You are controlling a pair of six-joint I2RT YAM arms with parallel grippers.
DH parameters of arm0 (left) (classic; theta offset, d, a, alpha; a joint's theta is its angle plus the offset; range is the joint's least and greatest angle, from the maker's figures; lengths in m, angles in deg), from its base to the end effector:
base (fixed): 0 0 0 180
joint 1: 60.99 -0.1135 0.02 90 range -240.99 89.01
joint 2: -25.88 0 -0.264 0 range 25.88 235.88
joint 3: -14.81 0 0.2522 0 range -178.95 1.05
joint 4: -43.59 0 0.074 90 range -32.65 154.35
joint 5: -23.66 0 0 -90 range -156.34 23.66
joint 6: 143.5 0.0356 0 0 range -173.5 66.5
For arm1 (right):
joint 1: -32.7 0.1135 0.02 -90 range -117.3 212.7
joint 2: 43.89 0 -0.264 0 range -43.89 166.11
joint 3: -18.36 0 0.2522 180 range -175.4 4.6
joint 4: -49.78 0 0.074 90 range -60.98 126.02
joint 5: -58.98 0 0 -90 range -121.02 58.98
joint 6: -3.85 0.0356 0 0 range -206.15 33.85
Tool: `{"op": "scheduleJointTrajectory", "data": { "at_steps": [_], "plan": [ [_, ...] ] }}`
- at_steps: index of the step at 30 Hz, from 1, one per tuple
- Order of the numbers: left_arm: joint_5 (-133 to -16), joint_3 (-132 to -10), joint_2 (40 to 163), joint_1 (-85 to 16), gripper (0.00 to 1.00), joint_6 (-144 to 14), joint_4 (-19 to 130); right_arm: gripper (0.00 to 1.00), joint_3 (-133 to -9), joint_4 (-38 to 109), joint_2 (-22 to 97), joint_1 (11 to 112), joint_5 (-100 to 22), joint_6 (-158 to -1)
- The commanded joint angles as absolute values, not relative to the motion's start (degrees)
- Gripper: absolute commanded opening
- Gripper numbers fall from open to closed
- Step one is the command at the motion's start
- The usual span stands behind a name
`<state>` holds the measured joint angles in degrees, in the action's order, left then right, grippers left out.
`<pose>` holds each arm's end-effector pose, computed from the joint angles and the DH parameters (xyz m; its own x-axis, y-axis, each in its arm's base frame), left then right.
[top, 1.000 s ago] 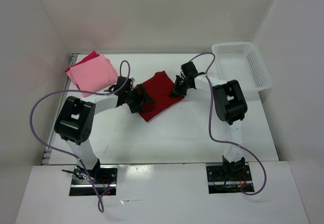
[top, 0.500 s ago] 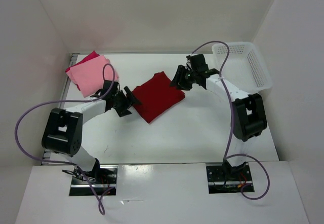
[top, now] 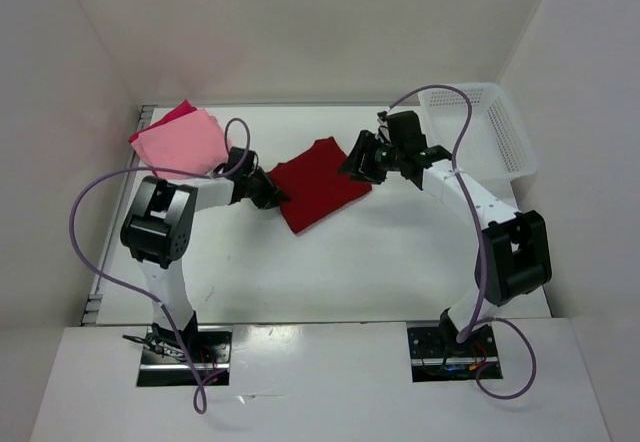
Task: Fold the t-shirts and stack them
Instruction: Put the neatly folded tshirt into the corner of the board with the left arm
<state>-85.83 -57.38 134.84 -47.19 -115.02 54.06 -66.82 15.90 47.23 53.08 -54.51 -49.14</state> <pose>0.3670 -0.1024 0.1332 -0.7310 -0.6737 -0.1084 -0.4146 0.5647 -0.7136 0.3306 0.1379 0.2831 -0.8444 0.2753 -0.4597 -0.1229 0.7356 0.6662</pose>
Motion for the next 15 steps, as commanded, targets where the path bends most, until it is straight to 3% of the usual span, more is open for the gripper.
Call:
{"op": "scheduleJointTrajectory", "data": {
  "at_steps": [1, 6, 12, 15],
  "plan": [
    [-81.99, -65.10, 136.62, -46.32, 0.15, -112.49, 56.55, 0.54, -65.80, 17.56, 44.27, 53.44, -55.54, -48.80],
    [-80.23, -84.44, 137.15, -47.09, 0.00, -107.14, 63.67, 0.54, -63.08, 17.56, 41.38, 51.33, -56.06, -48.80],
    [-78.92, -102.02, 135.23, -57.97, 0.00, -100.54, 72.11, 0.54, -63.08, 15.98, 41.37, 48.08, -58.43, -50.73],
    [-79.43, -100.47, 133.11, -64.31, 0.04, -100.53, 72.11, 0.56, -63.08, 15.98, 41.90, 47.55, -59.84, -51.35]
  ]
}}
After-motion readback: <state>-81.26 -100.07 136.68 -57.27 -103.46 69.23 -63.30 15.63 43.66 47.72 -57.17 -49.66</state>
